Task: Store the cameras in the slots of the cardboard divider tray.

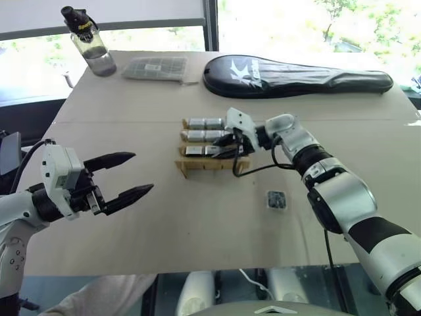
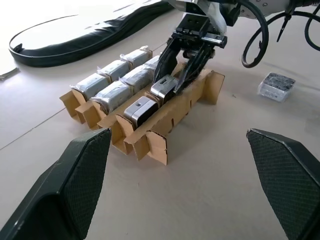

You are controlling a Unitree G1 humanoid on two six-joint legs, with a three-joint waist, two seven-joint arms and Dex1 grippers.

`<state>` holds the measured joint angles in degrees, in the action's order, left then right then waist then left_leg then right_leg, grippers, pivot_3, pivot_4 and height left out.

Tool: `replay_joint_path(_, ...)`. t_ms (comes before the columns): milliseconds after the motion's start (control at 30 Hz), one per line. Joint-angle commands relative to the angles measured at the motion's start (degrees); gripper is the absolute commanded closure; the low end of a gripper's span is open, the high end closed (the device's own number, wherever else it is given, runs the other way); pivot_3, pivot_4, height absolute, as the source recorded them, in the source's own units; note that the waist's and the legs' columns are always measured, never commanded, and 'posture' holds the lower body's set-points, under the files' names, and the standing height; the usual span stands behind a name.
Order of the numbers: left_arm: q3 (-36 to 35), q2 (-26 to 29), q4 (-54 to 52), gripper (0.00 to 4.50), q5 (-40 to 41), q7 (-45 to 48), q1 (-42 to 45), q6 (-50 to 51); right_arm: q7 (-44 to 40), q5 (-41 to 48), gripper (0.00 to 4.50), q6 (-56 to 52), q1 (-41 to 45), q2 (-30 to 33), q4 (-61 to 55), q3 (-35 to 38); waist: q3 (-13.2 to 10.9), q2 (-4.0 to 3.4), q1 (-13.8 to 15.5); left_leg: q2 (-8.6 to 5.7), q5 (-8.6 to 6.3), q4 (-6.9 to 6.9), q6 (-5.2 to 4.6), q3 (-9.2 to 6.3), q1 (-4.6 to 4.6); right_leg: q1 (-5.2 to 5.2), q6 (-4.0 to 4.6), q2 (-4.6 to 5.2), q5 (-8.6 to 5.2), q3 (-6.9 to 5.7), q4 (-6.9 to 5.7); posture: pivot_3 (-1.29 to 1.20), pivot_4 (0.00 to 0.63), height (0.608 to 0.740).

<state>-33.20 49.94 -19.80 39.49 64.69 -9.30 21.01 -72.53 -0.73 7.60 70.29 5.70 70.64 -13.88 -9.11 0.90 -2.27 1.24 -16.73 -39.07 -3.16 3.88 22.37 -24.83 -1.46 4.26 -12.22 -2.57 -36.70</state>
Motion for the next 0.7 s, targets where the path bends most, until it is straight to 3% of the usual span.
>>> replay_joint_path(33, -0.78, 0.08, -1.75, 0.00, 0.37, -0.15, 0.10, -0.79, 0.82, 1.11, 0.63, -1.00, 1.27, 0.20, -0.39, 3.20, -0.01, -0.01, -0.25, 0.00, 0.00, 0.00, 0.00, 0.00, -0.01, 0.00, 0.01, 0.00, 0.00, 0.01, -0.02, 0.00, 0.150, 0.740)
replay_joint_path(67, -0.73, 0.11, -1.70, 0.00, 0.41, -0.13, 0.18, -0.78, 0.35, 1.73, 0.26, -0.10, 1.60, 0.66, -1.43, 4.09, -0.01, -0.02, -0.29, 0.01, 0.01, 0.00, 0.02, -0.01, -0.02, 0.00, 0.03, 0.00, 0.01, 0.01, -0.04, 0.00, 0.150, 0.740)
replay_joint_path(167, -0.30, 0.31, -1.50, 0.00, 0.70, 0.03, 0.73, -0.53, -3.41, 4.31, 0.26, -0.67, 1.53, 2.67, -7.43, 6.46, -0.06, -0.10, -0.27, 0.02, 0.05, 0.03, 0.10, -0.09, -0.02, -0.01, 0.12, -0.01, 0.06, -0.03, -0.05, 0.00, 0.150, 0.740)
replay_joint_path(267, 1.19, 0.85, -0.99, 0.00, 1.12, 0.65, 2.25, -0.04, -7.89, 9.88, 0.26, -9.67, -5.58, 6.78, -27.49, 8.00, -0.11, -0.18, 0.17, 0.02, 0.06, 0.04, 0.11, -0.22, 0.07, -0.03, 0.11, 0.02, 0.08, -0.14, -0.01, 0.00, 0.150, 0.740)
replay_joint_path(367, 2.67, 1.20, -0.39, 0.00, 1.64, 1.50, 4.03, 0.48, -5.58, 14.70, 0.26, -22.50, -18.42, 12.17, -54.12, 7.77, 0.00, -0.13, 0.51, 0.01, 0.06, 0.04, 0.11, -0.48, 0.26, -0.01, 0.09, 0.07, 0.09, -0.45, 0.12, 0.00, 0.150, 0.740)
replay_joint_path(467, 3.91, 1.72, 0.14, 0.00, 2.35, 2.62, 5.73, 1.21, -0.83, 18.95, 0.26, -32.30, -29.48, 16.27, -72.77, 9.13, -0.06, -0.21, 0.60, 0.00, 0.05, 0.12, 0.12, -0.62, 0.38, -0.02, 0.09, 0.10, 0.09, -0.62, 0.22, 0.00, 0.150, 0.740)
replay_joint_path(567, 6.10, 2.56, 1.52, 0.00, 2.62, 4.15, 8.47, 1.97, 2.52, 20.31, 0.26, -35.16, -43.18, 21.50, -85.92, 11.32, -0.08, -0.27, 0.78, -0.02, 0.05, 0.18, 0.11, -0.56, 0.45, -0.06, 0.09, 0.10, 0.09, -0.64, 0.37, 0.00, 0.150, 0.740)
replay_joint_path(700, 9.80, 3.80, 5.35, 0.00, 1.69, 7.17, 13.56, 2.05, 5.17, 18.62, 0.26, -33.47, -56.04, 28.02, -92.17, 12.20, -0.08, -0.29, 1.50, -0.04, 0.06, 0.10, 0.09, -0.52, 0.39, 0.03, 0.09, -0.01, 0.09, -0.69, 0.40, 0.00, 0.150, 0.740)
